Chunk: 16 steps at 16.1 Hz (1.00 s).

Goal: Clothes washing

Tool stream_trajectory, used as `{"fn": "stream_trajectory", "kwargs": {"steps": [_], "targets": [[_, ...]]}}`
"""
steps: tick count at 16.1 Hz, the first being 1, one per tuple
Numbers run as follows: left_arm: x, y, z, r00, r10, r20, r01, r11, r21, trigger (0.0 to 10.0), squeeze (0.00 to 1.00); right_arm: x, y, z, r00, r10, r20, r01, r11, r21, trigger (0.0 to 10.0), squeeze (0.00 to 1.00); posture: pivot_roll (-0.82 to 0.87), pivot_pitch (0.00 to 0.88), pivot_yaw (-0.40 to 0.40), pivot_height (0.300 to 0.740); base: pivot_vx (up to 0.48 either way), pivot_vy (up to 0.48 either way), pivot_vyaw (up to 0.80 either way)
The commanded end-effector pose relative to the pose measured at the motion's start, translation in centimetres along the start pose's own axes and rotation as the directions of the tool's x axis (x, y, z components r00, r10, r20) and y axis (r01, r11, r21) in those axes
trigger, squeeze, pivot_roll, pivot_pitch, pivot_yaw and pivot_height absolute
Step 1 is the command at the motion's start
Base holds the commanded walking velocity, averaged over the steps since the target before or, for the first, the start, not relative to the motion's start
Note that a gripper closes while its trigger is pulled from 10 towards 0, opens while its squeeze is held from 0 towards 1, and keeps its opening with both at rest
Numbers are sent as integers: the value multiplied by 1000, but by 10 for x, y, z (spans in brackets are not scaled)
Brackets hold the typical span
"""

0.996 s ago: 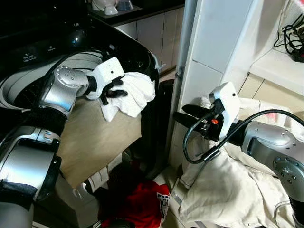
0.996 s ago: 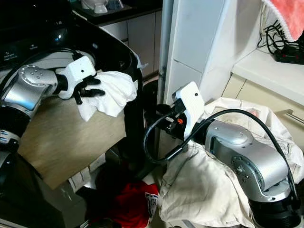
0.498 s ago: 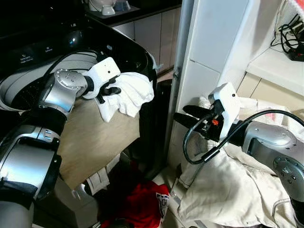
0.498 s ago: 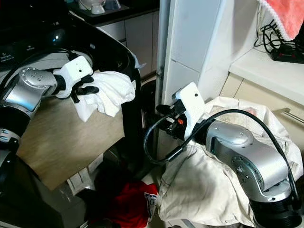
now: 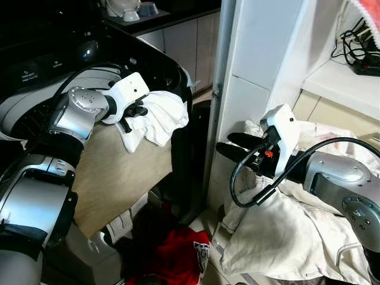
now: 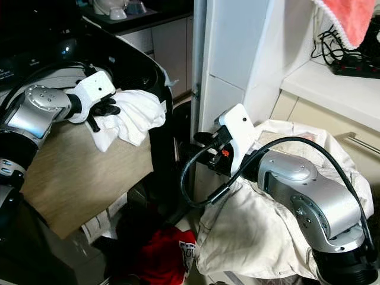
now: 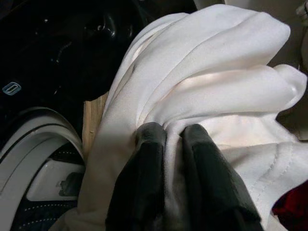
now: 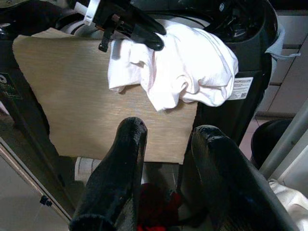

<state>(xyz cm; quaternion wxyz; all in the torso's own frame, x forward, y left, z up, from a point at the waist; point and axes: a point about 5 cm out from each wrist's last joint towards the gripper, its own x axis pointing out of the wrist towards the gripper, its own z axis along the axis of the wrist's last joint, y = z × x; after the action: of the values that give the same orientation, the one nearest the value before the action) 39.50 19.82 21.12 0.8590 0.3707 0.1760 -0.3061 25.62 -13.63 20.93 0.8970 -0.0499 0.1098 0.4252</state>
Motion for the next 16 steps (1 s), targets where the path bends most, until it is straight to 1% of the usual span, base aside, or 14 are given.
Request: {"fn": "stream_trajectory", "kwargs": {"steps": [1, 4, 7, 10, 11, 12, 13, 14, 15, 16], "targets": [[-5, 9, -3, 998, 42, -40, -42, 999, 1, 0, 0, -2, 2, 3, 1000, 8, 11, -8, 1000, -23, 10000, 0, -107, 0, 64, 740, 0, 0, 0], [-6, 12, -2, 998, 59, -37, -59, 998, -7, 0, 0, -2, 2, 3, 1000, 9, 12, -8, 1000, -23, 10000, 0, -107, 0, 64, 740, 0, 0, 0], [-11, 21, -1, 992, 121, -35, -122, 992, -26, 0, 0, -2, 2, 2, 1000, 7, 12, -7, 1000, -23, 10000, 0, -105, 0, 65, 740, 0, 0, 0], [-13, 23, -2, 991, 129, -40, -131, 991, -40, 0, 0, -2, 2, 2, 1000, 9, 11, -9, 1000, -23, 10000, 0, -105, 0, 66, 740, 0, 0, 0], [-15, 28, 0, 985, 169, -31, -170, 985, -43, 0, 0, -2, 2, 2, 1000, 8, 12, -7, 1000, -24, 10000, 0, -105, 0, 66, 740, 0, 0, 0], [-31, 56, 12, 910, 414, 21, -414, 910, -11, 0, 0, -2, 1, 3, 1000, 1, 13, -1, 1000, -28, 10000, 0, -108, 0, 64, 740, 0, 0, 0], [-53, 82, 26, 779, 622, 87, -625, 780, 20, 0, 0, -3, -1, 3, 1000, -7, 14, 7, 999, -31, 10000, 0, -109, 0, 62, 740, 0, 0, 0], [-73, 98, 37, 677, 724, 129, -735, 673, 80, 0, 0, -3, -2, 4, 1000, -11, 15, 11, 999, -32, 10000, 0, -109, 0, 62, 740, 0, 0, 0], [-100, 117, 52, 540, 819, 197, -842, 524, 129, 0, 0, -3, -3, 4, 1000, -16, 16, 17, 999, -32, 10000, 0, -109, 0, 60, 740, 0, 0, 0], [-128, 133, 68, 414, 871, 264, -910, 388, 148, 0, 0, -4, -3, 4, 1000, -21, 18, 22, 999, -33, 10000, 0, -107, 0, 61, 740, 0, 0, 0]]}}
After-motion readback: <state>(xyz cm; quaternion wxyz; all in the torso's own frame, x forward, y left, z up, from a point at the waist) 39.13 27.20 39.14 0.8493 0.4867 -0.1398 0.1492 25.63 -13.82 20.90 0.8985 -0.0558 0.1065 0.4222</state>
